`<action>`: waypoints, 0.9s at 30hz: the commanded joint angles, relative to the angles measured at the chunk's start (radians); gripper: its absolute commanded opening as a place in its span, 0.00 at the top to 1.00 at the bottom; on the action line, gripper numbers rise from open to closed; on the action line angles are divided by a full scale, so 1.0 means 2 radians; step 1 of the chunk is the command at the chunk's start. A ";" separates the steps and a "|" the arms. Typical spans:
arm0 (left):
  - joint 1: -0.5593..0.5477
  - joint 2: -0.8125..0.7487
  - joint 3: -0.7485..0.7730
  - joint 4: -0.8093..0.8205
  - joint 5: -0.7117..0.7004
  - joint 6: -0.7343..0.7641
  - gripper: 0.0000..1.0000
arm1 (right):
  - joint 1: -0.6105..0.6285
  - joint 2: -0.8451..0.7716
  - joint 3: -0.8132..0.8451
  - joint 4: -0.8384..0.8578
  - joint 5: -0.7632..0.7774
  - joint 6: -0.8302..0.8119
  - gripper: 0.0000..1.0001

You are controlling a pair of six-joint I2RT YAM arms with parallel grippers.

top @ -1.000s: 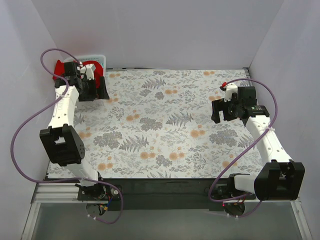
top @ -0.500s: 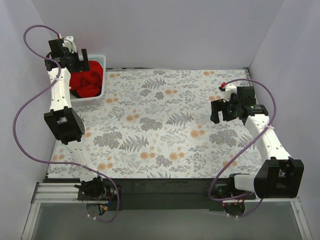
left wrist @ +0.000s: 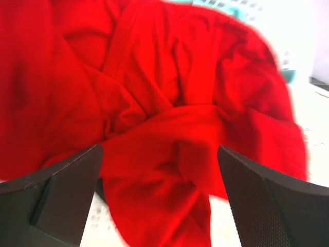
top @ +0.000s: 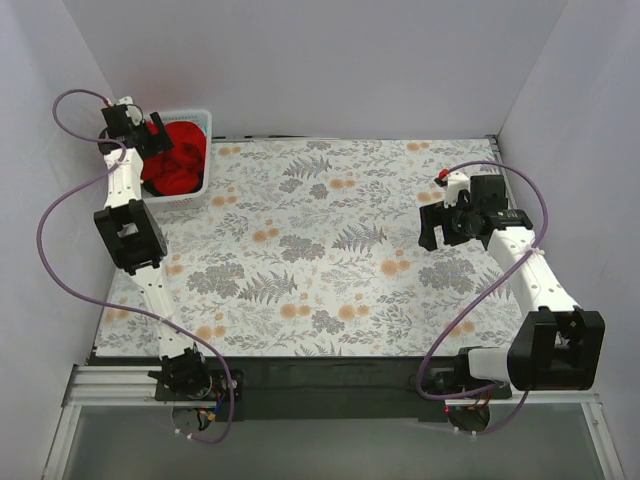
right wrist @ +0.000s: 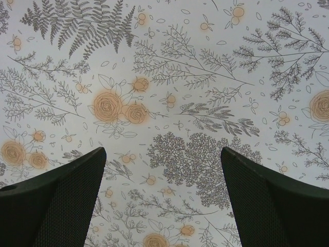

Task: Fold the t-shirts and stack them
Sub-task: Grab the tshirt from the pile

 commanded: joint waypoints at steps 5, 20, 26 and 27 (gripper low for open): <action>-0.004 0.038 0.026 0.054 0.010 -0.014 0.09 | 0.000 0.030 0.012 0.004 0.008 -0.006 0.02; -0.007 -0.101 0.039 0.114 0.077 -0.027 1.00 | 0.000 0.052 0.036 -0.009 -0.005 -0.009 0.01; -0.055 -0.188 0.050 0.141 0.122 -0.009 1.00 | 0.000 0.047 0.041 -0.010 -0.018 -0.009 0.02; -0.068 -0.211 0.050 0.145 0.126 0.004 1.00 | 0.000 0.046 0.042 -0.009 -0.018 -0.009 0.02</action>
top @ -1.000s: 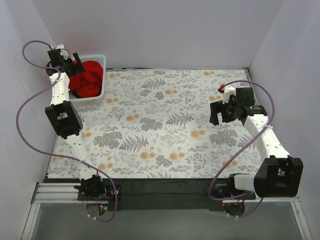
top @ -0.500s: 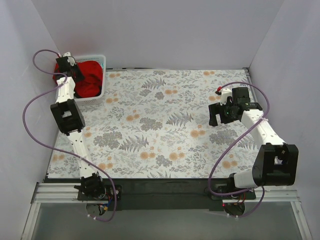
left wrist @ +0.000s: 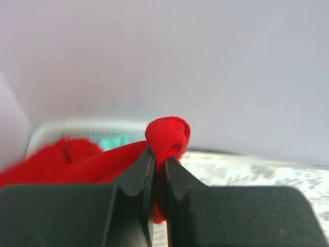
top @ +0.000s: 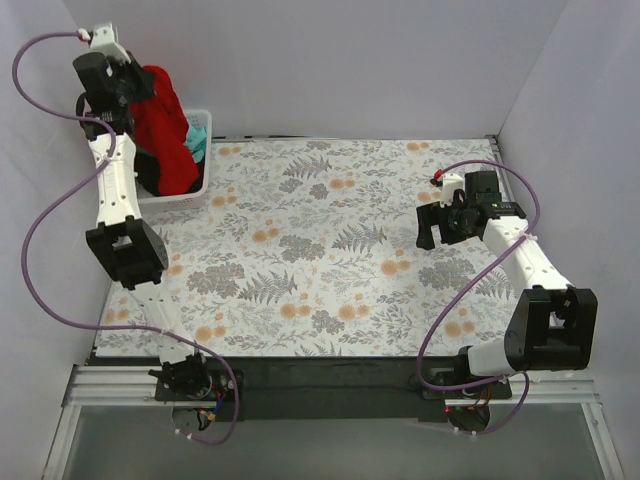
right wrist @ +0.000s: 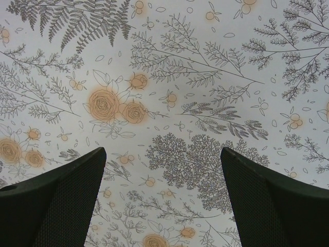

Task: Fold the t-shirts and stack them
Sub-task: Grab the tshirt from the pile, then move the tshirt to the center of the board

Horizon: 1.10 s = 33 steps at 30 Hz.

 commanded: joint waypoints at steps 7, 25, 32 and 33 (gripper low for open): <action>-0.231 -0.176 0.021 0.089 0.023 0.083 1.00 | -0.001 -0.031 0.020 0.000 -0.015 -0.010 0.02; -0.126 -0.465 -0.576 0.045 0.028 -0.150 0.42 | -0.037 -0.086 0.038 -0.046 -0.017 -0.063 0.02; -0.045 -0.513 -0.686 -0.018 0.170 0.001 0.31 | -0.037 -0.064 0.027 -0.106 0.003 -0.140 0.03; -0.046 -0.512 -0.673 -0.036 0.189 0.018 0.31 | -0.037 -0.054 0.026 -0.111 0.004 -0.144 0.04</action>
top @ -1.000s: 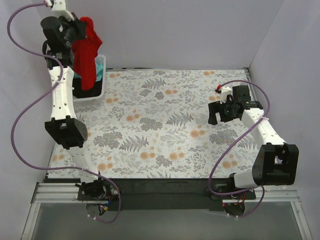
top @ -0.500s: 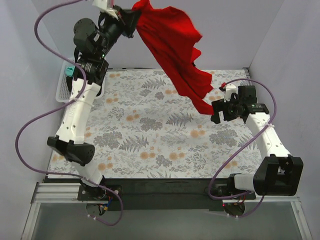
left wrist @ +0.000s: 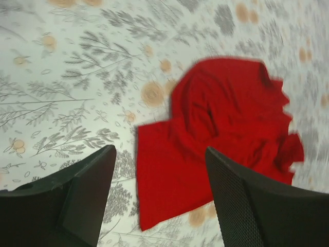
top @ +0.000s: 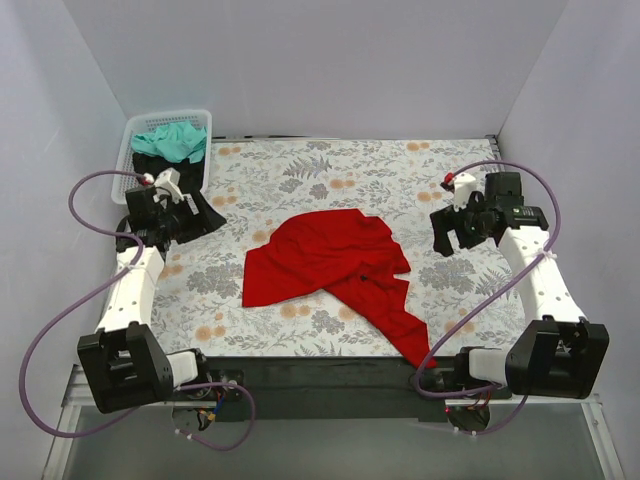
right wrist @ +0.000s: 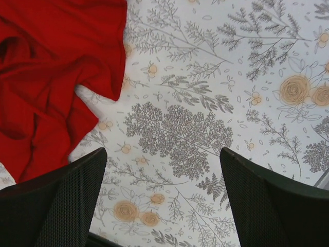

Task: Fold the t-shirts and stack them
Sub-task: Move the tshirt to the center of the board, then flatten the tshirt out

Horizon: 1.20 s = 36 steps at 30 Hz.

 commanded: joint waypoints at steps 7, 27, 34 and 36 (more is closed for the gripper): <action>-0.148 0.040 0.071 -0.154 0.029 0.307 0.41 | 0.005 0.068 0.007 -0.084 -0.023 -0.056 0.13; -0.319 0.085 -0.099 -0.096 -0.161 0.415 0.39 | 0.098 0.293 0.120 -0.028 -0.080 0.043 0.21; -0.313 0.106 -0.139 -0.060 -0.238 0.456 0.70 | 0.111 0.360 0.138 -0.025 -0.064 0.036 0.43; -0.301 0.116 -0.136 -0.059 -0.249 0.474 0.75 | 0.111 0.368 0.122 -0.024 -0.053 0.027 0.62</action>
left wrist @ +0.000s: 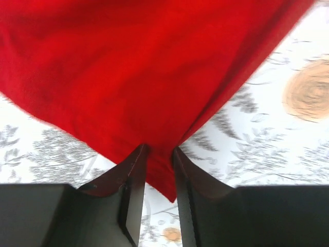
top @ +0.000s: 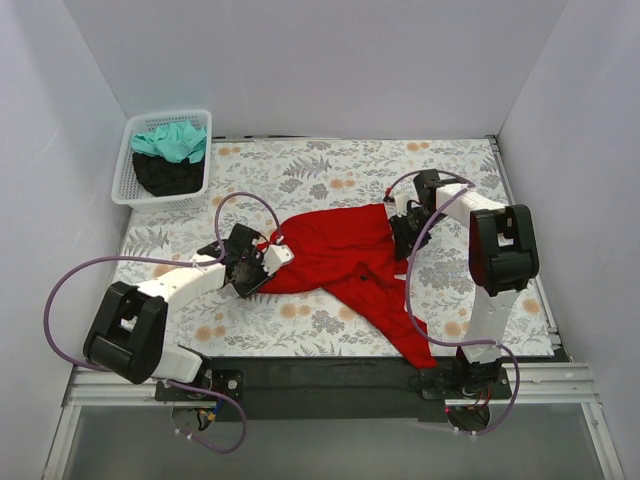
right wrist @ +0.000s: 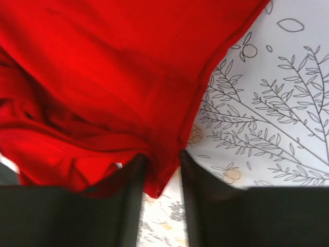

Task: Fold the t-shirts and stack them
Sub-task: Flatten the tshirt out

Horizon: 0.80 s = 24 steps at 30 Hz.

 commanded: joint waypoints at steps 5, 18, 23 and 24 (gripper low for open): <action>0.075 0.057 0.013 0.022 -0.070 0.101 0.82 | 0.000 -0.011 -0.062 0.002 0.082 -0.061 0.99; 0.195 0.126 0.154 0.054 0.028 0.177 0.64 | -0.021 -0.259 -0.229 -0.127 0.114 -0.282 0.94; 0.207 0.133 0.271 -0.027 0.109 0.083 0.42 | -0.066 -0.252 -0.109 -0.179 0.032 -0.292 0.14; 0.207 0.137 0.282 -0.042 0.115 0.050 0.37 | -0.077 -0.240 -0.065 -0.179 0.026 -0.290 0.12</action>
